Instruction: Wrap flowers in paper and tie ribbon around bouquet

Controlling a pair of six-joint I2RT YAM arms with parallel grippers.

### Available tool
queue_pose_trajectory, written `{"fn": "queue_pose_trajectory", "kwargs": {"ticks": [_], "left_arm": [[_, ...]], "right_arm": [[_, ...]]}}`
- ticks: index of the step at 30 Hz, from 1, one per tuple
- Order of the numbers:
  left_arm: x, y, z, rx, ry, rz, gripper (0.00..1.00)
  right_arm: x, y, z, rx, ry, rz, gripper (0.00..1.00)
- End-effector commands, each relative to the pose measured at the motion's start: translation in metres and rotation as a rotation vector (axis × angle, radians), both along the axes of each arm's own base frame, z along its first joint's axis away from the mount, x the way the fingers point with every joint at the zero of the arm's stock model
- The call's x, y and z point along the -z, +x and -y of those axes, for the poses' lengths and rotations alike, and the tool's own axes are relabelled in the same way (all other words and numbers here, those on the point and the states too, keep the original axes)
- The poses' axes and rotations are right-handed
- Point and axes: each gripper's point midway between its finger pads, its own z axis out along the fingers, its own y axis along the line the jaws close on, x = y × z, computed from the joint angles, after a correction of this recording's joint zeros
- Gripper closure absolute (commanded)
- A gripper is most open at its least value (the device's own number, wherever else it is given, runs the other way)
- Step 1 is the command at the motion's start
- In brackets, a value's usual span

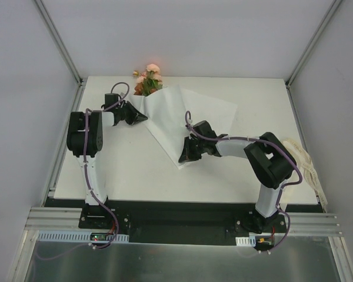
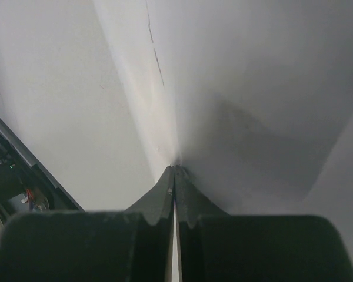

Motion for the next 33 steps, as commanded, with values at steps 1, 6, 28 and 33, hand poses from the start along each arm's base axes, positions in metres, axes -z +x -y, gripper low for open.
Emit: {"fn": "queue_pose_trajectory", "kwargs": {"ticks": [1, 6, 28, 33], "left_arm": [[0.007, 0.035, -0.057, -0.168, 0.073, -0.014, 1.00], [0.003, 0.054, -0.057, -0.180, 0.036, -0.037, 1.00], [-0.132, 0.062, -0.088, -0.168, 0.225, 0.087, 1.00], [-0.137, -0.034, -0.033, -0.032, 0.219, 0.050, 1.00]], "right_arm": [[0.015, -0.011, 0.012, -0.007, -0.076, -0.085, 0.99], [0.018, -0.006, 0.011, -0.009, -0.088, -0.103, 0.99], [-0.023, 0.024, -0.010, -0.048, -0.009, -0.049, 0.99], [-0.040, 0.027, -0.016, -0.078, 0.023, -0.014, 0.99]]}}
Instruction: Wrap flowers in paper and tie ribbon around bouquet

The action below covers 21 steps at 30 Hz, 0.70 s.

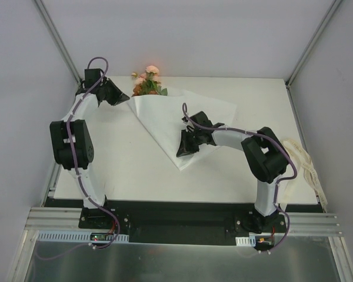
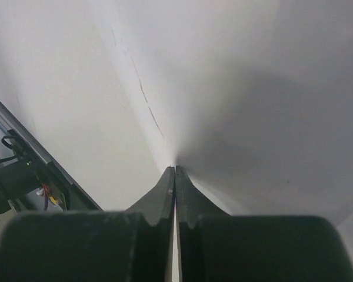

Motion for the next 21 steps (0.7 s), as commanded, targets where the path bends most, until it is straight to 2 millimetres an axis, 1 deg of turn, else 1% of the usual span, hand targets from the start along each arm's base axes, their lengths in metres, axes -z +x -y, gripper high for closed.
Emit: {"fn": "queue_pose_trajectory", "kwargs": {"ticks": [1, 2, 3, 4, 5, 6, 7, 8, 9, 11, 12, 15, 16, 17, 18, 19, 20, 21], "left_arm": [[-0.016, -0.091, 0.067, 0.184, 0.043, -0.015, 1.00], [-0.010, -0.105, 0.077, 0.206, 0.045, -0.032, 1.00], [-0.008, -0.119, 0.090, 0.236, 0.047, -0.035, 1.00], [0.009, -0.135, 0.101, 0.275, 0.050, -0.063, 1.00], [0.015, -0.149, 0.124, 0.336, 0.053, -0.076, 1.00], [0.031, -0.159, 0.139, 0.378, 0.052, -0.104, 1.00], [0.038, -0.166, 0.147, 0.401, 0.051, -0.120, 1.00], [0.042, -0.169, 0.156, 0.423, 0.051, -0.120, 1.00], [0.051, -0.172, 0.160, 0.435, 0.050, -0.139, 1.00], [0.057, -0.174, 0.167, 0.460, 0.055, -0.140, 1.00], [0.064, -0.176, 0.171, 0.476, 0.061, -0.151, 1.00], [0.074, -0.178, 0.176, 0.499, 0.045, -0.170, 1.00], [0.074, -0.179, 0.180, 0.512, 0.036, -0.166, 1.00], [0.073, -0.180, 0.183, 0.525, 0.037, -0.152, 1.00], [0.066, -0.180, 0.188, 0.549, 0.034, -0.123, 1.00], [0.062, -0.184, 0.197, 0.594, 0.044, -0.095, 1.00], [0.059, -0.187, 0.200, 0.610, 0.040, -0.085, 0.98], [0.051, -0.188, 0.204, 0.626, 0.036, -0.060, 0.92]], "right_arm": [[-0.028, 0.007, -0.008, -0.039, 0.052, 0.051, 0.99], [-0.031, 0.006, -0.010, -0.046, 0.057, 0.061, 0.99], [-0.034, 0.006, -0.011, -0.052, 0.060, 0.069, 0.99], [-0.036, 0.005, -0.012, -0.059, 0.063, 0.070, 0.98], [-0.035, 0.003, -0.014, -0.065, 0.066, 0.067, 0.98], [-0.035, -0.002, -0.017, -0.079, 0.072, 0.054, 0.98], [-0.034, -0.004, -0.017, -0.085, 0.072, 0.049, 0.97], [-0.033, -0.006, -0.017, -0.086, 0.069, 0.049, 0.97], [-0.031, -0.006, -0.015, -0.079, 0.059, 0.052, 0.96], [-0.027, -0.009, -0.009, -0.069, 0.040, 0.049, 0.95], [-0.023, -0.008, -0.005, -0.054, 0.021, 0.054, 0.95], [-0.015, -0.013, 0.007, -0.033, -0.008, 0.044, 0.95], [-0.014, -0.015, 0.009, -0.034, -0.005, 0.043, 0.94], [-0.019, -0.019, 0.013, -0.036, 0.001, 0.051, 0.94], [-0.021, -0.022, 0.015, -0.041, 0.003, 0.056, 0.92], [-0.023, -0.023, 0.018, -0.041, 0.007, 0.062, 0.91], [-0.031, -0.023, 0.024, -0.033, 0.016, 0.071, 0.89], [-0.034, -0.024, 0.026, -0.035, 0.033, 0.060, 0.86]]}}
